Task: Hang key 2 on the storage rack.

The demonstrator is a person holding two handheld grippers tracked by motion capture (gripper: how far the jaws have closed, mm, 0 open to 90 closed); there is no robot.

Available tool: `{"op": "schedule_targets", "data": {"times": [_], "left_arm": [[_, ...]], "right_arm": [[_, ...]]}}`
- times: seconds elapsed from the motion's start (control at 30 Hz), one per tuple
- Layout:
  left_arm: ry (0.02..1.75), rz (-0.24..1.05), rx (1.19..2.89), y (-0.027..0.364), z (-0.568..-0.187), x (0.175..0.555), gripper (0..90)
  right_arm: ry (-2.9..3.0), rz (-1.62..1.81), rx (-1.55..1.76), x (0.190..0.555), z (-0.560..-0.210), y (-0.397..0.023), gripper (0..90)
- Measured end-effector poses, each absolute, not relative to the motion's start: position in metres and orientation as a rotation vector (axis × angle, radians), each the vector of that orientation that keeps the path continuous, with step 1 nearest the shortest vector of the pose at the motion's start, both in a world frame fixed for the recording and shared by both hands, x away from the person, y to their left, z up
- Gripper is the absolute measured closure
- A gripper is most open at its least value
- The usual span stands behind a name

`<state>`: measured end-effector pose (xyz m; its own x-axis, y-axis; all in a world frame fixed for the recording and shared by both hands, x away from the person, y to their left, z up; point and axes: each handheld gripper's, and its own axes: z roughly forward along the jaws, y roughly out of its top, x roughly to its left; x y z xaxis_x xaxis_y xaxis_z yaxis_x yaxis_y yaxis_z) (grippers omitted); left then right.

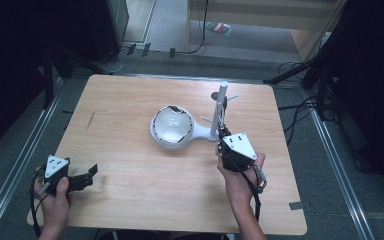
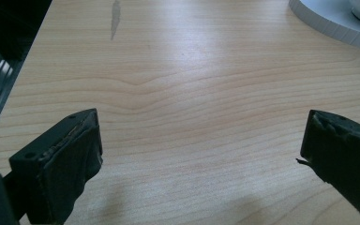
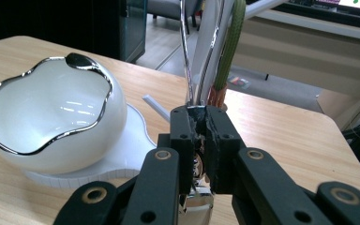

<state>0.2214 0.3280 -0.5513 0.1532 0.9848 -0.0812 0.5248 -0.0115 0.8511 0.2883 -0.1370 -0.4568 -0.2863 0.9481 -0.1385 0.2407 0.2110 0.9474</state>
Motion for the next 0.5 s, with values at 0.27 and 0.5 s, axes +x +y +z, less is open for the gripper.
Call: {"op": "schedule_targets", "data": {"times": [0.27, 0.5], "left_arm": [[1.475, 0.740, 1.644, 0.3278, -0.5514, 0.2215, 0.0], [1.474, 0.739, 1.645, 0.3278, -0.5514, 0.2215, 0.0]], "right_arm": [[1.705, 1.111, 1.146, 0.2912, -0.4626, -0.1380, 83.4], [1.715, 1.099, 1.156, 0.2931, -0.4666, -0.1382, 83.4]]}}
